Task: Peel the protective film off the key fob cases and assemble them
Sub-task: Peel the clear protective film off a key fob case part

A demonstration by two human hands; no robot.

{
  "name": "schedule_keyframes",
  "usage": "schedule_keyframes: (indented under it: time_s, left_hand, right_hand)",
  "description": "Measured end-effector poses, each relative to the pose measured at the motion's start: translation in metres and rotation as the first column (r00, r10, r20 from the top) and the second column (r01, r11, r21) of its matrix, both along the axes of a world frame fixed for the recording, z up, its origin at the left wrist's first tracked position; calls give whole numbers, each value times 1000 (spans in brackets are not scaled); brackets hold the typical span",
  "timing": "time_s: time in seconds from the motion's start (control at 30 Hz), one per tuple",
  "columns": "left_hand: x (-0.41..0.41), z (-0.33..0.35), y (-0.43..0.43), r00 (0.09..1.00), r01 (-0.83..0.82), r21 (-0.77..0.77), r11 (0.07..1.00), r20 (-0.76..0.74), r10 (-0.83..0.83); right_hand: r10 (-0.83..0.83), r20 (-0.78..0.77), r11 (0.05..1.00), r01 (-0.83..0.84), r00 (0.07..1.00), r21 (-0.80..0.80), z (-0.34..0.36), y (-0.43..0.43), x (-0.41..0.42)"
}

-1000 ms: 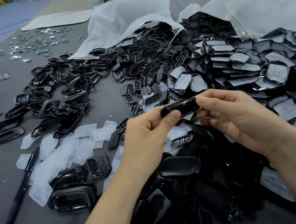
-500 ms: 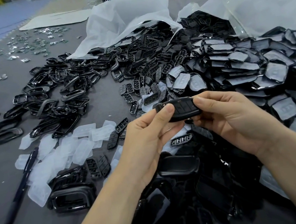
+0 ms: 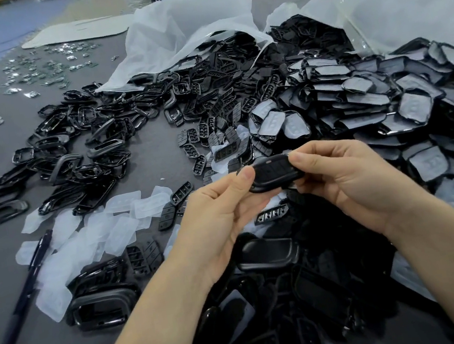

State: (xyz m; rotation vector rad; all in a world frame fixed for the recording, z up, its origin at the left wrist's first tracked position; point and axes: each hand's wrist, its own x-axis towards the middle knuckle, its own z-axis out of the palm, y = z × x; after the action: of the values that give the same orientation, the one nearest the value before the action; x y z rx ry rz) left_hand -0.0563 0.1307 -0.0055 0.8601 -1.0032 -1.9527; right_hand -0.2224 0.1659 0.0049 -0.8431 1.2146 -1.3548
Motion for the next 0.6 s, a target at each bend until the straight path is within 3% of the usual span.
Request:
schedule_keyframes:
  time_s: [0.17,0.5,0.6]
  left_hand:
    - [3,-1,-2,974,-78,-210,975,191,119]
    - [1,-6,-5,998,-58,-88,994,35,61]
    - [1,-6,-6,999,-33,-130,991,20,36]
  right_hand:
    - [-6,-4,1000,6,1000,11,-1,-1,-1]
    - [-17,67,1000,17,998,10,2,-2,-3]
    - [-14,68,1000,15,998,-17,3,-2,-5]
